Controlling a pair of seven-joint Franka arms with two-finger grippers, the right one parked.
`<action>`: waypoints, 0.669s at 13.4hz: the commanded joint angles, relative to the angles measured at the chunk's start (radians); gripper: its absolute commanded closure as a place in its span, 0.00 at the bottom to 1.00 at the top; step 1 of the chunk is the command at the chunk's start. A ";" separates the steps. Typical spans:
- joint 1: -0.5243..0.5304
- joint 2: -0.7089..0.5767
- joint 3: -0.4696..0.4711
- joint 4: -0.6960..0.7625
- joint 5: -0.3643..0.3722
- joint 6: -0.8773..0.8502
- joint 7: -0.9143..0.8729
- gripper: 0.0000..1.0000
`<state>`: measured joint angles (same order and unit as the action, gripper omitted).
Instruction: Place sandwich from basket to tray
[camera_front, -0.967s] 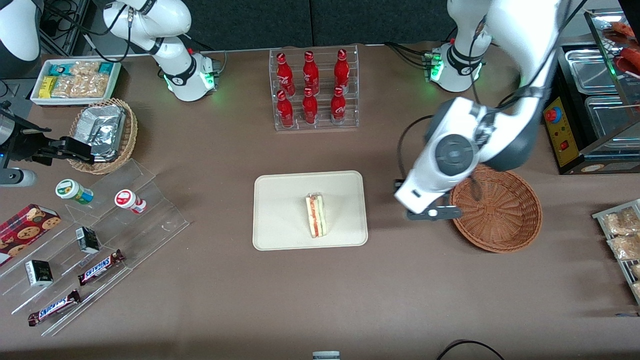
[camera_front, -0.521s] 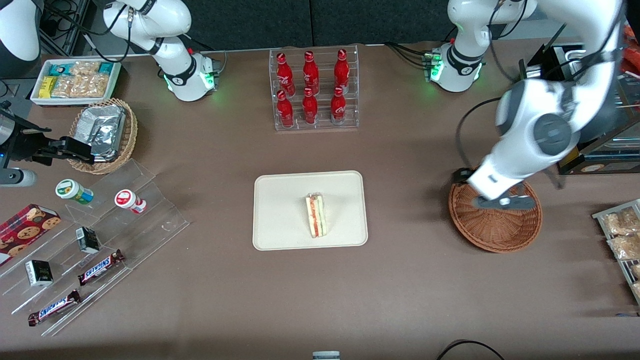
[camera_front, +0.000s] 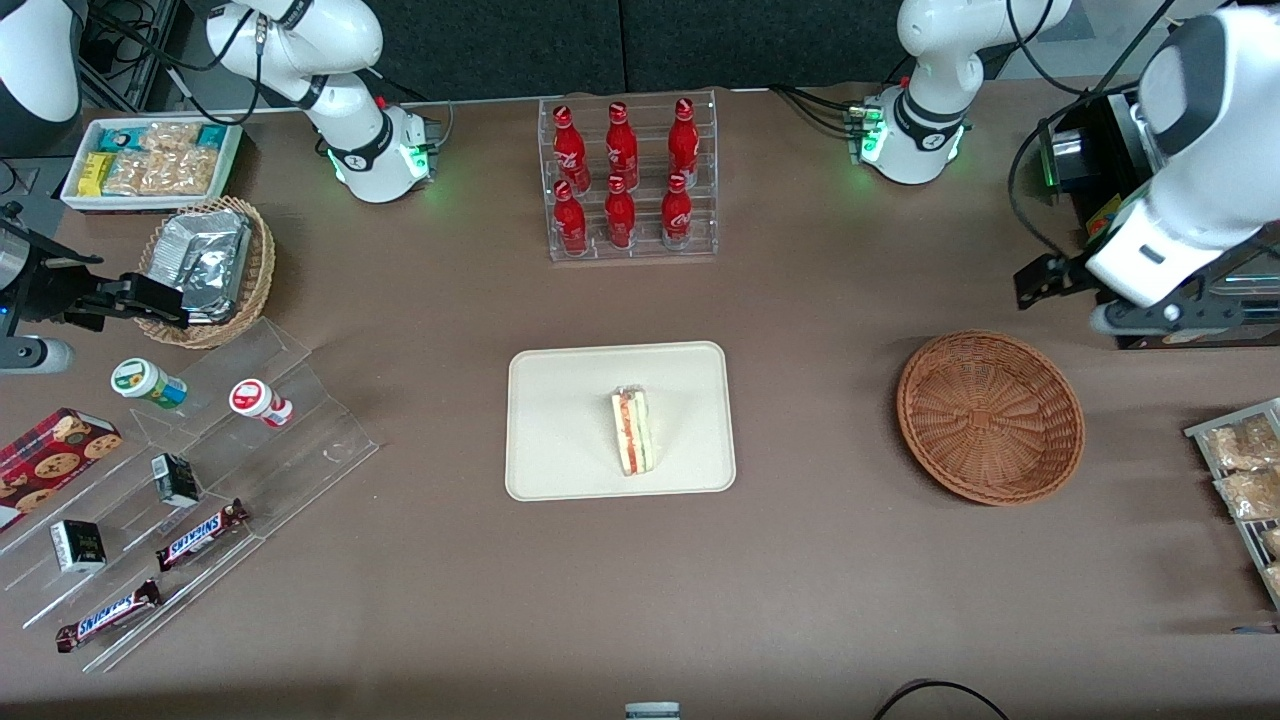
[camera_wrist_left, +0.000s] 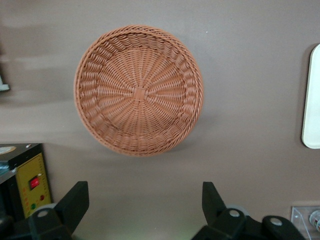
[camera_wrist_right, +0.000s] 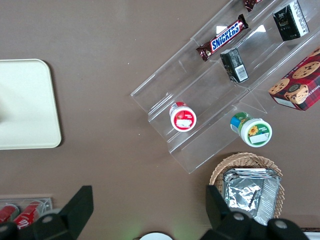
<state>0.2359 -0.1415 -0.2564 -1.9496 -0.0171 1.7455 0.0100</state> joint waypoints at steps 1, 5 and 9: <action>0.017 -0.023 -0.011 0.070 -0.018 -0.081 0.024 0.00; 0.002 -0.021 0.024 0.205 -0.018 -0.198 0.022 0.00; -0.176 -0.016 0.193 0.276 -0.001 -0.247 0.016 0.00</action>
<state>0.1216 -0.1610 -0.1120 -1.7062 -0.0214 1.5313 0.0179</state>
